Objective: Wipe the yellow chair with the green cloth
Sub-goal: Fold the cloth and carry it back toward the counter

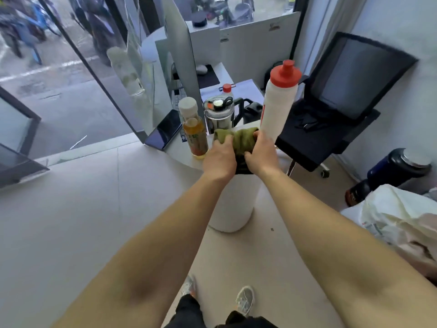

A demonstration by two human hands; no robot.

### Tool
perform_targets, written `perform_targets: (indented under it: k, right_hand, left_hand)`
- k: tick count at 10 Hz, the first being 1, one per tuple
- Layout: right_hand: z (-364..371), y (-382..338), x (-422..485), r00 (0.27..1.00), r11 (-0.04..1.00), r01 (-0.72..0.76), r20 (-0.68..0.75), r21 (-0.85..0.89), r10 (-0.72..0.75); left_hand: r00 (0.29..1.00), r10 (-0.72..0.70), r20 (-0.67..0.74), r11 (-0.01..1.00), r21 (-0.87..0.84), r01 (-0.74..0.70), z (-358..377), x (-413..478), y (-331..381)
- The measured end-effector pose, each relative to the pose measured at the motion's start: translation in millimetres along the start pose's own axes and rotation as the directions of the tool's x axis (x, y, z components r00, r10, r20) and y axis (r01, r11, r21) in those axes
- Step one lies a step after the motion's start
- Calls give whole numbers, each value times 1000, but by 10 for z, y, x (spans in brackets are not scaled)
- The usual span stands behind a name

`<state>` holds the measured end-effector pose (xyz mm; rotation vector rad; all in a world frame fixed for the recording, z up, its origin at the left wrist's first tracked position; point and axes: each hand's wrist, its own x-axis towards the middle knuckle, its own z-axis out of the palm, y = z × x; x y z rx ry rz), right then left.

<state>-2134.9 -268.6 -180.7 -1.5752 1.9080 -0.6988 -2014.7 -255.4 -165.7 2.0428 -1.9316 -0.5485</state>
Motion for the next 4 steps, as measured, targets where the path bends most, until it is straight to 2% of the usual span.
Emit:
perform_targets:
  k: [1,2,3,4]
  right_hand:
    - [-18,58,-67,1000,957,-18,-25,-289,11]
    - [-142,92,-195,993,905,55,-74,-422,-95]
    - [-299,99,-342,986,873,136,-20,-469,-165]
    - [-468,53,-470,983,859,161,4,-486,-182]
  left_hand:
    - [998,38,-42,992,123,-33,-46,-53,3]
    - [984,139,-115,973,200,-114,-100,-200,-40]
    - [979,169,-116,962,233,-139,-163,-375,-126]
    - [982,172,-84,969,194,-153,-266,-487,-206]
